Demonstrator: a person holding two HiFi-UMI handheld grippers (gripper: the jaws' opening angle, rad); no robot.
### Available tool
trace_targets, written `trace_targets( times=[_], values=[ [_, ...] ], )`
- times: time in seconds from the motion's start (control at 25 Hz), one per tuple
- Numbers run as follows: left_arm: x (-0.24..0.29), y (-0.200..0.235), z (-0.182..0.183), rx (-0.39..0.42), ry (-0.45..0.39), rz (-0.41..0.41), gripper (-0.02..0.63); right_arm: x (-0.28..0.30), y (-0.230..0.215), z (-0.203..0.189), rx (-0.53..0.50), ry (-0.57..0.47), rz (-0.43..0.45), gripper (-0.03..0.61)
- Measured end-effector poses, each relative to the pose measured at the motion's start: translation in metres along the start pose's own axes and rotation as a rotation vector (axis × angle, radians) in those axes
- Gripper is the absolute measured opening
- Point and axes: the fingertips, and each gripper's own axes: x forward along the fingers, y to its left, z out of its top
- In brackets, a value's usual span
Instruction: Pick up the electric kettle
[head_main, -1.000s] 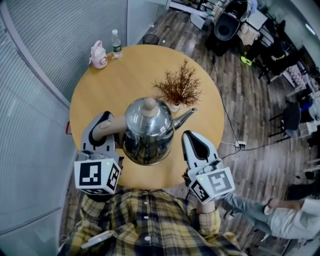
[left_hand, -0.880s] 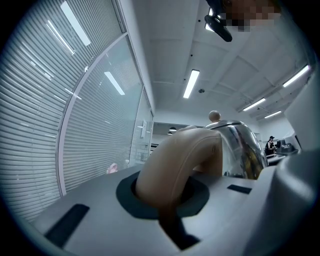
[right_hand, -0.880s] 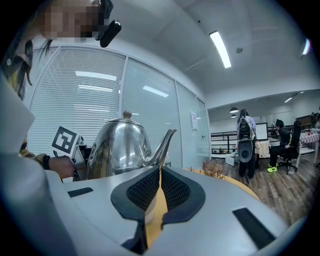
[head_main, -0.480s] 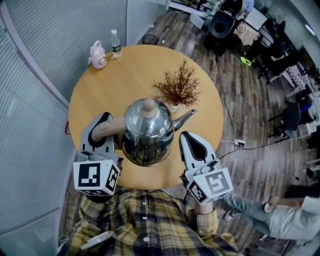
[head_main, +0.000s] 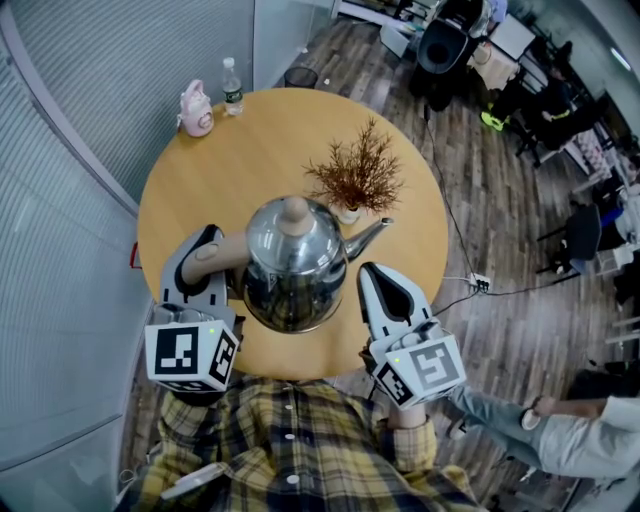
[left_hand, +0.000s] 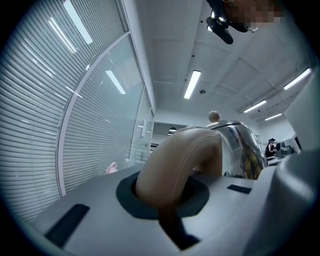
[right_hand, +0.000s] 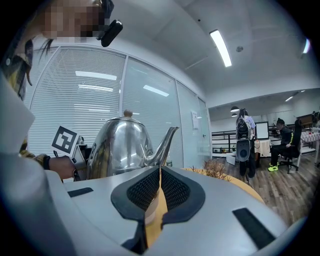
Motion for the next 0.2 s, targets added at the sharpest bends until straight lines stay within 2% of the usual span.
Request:
trace_targets(
  times=[0.2],
  values=[
    [-0.0005,0.0002,0.0041,0.003,-0.004,-0.005,0.011,0.0011,0.0023,0.0035,-0.004,0.002,0.002,0.037]
  ],
)
